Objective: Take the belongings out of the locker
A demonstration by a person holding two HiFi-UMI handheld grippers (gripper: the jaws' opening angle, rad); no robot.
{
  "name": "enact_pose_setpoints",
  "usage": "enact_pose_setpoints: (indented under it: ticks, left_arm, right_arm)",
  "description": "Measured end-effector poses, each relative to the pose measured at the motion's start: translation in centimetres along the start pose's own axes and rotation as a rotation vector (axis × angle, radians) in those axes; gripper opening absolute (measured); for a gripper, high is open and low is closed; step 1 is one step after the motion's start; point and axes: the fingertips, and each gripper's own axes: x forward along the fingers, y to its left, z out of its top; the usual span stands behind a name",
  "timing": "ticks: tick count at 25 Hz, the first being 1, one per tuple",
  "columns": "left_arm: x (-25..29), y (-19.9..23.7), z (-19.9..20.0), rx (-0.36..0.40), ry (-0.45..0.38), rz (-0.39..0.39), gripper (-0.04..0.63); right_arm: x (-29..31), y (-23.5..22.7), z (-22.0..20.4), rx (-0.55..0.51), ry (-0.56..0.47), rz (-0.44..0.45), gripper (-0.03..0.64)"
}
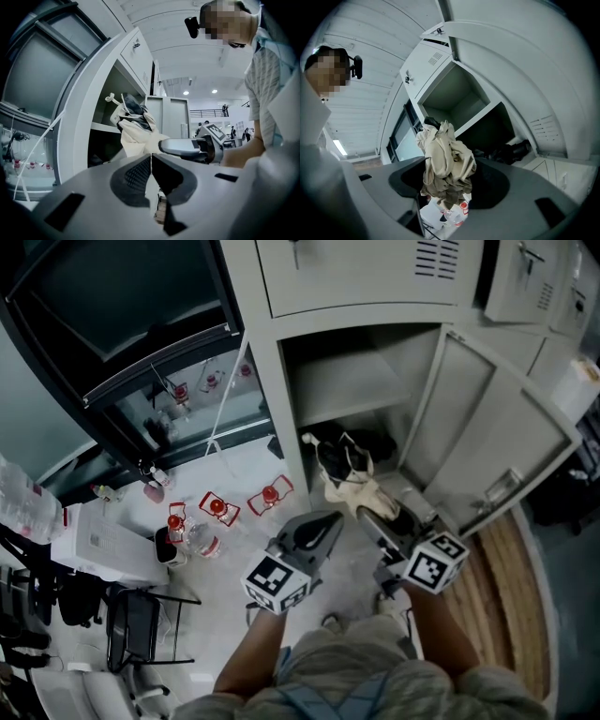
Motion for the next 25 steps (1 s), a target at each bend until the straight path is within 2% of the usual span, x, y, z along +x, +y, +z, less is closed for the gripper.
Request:
enact_pose_setpoints:
  ticks: [7,15,25]
  left_arm:
    - [0.1,-1.0,0.2,0.004,-0.009,-0.016,0.003]
    - [-0.3,-1.3,0.7,0.008,-0.019,-0.022,0.003]
    - [-0.4,-1.1,0.7,0.01,-0.017,-0.025,0.003]
  right_arm:
    - [-1.4,1.9,0.4,-0.02,-0.047,0.075,0.259]
    - [-2.9,4.0,1.2,-0.051,-0.114,0.22,0.259]
    - [-2.9,4.0,1.1,-0.034,-0.118,0.22,0.259]
